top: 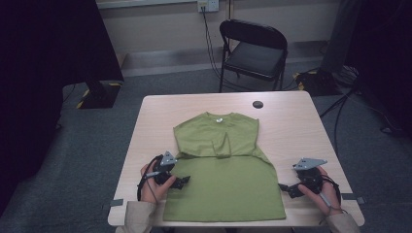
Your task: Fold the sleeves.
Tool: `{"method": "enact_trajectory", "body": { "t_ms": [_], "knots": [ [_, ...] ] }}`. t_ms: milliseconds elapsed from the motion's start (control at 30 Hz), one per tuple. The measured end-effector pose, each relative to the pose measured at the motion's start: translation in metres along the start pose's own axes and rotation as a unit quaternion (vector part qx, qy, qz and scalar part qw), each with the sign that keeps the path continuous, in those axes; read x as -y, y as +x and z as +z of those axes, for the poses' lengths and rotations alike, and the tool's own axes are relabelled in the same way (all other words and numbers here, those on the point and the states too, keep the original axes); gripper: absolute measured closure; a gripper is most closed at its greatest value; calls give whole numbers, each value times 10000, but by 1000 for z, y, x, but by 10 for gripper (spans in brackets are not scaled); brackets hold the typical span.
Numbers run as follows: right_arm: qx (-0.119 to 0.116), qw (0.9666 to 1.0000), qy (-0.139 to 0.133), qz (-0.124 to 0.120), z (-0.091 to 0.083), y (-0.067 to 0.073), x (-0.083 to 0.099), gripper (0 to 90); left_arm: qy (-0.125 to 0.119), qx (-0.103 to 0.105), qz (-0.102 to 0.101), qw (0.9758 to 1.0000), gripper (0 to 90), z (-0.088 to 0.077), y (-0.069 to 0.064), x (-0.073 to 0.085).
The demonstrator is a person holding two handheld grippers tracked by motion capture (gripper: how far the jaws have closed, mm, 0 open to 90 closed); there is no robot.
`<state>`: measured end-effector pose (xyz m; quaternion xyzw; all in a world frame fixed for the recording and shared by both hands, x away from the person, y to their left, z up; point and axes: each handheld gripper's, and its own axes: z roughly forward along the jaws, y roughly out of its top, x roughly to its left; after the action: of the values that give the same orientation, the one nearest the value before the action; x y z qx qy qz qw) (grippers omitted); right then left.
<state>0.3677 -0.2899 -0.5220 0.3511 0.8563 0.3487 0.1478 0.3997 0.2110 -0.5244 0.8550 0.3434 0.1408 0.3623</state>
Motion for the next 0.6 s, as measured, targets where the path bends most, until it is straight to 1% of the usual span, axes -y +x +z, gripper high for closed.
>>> {"method": "enact_trajectory", "body": {
  "t_ms": [33,167,233,267,333,400,467,533,567,600],
  "knots": [
    [10,10000,9,-12,0,0,-1,33,0,-1,1,10000,0,0,0,0],
    [184,9998,-34,-75,-3,4,-12,28,3,-20,-5,10000,0,0,0,0],
    [192,9998,-108,-25,-3,5,-20,42,4,-20,-6,10000,0,0,0,0],
    [146,9998,-156,3,-2,7,-26,45,5,-20,-4,10000,0,0,0,0],
    [144,9997,-175,-30,1,9,-35,46,3,-20,-6,10000,0,0,0,0],
    [230,9995,-191,-135,8,14,-46,50,2,-21,-6,10000,0,0,0,0],
    [131,9995,-273,-127,16,19,-57,57,3,-20,-5,10000,0,0,0,0],
    [170,9993,-274,-189,24,23,-67,57,2,-20,-7,10000,0,0,0,0],
    [199,9990,-298,-265,29,26,-74,57,2,-20,-6,10000,0,0,0,0],
    [197,9989,-321,-268,33,28,-79,57,1,-20,-7,10000,0,0,0,0]
  ]
}}
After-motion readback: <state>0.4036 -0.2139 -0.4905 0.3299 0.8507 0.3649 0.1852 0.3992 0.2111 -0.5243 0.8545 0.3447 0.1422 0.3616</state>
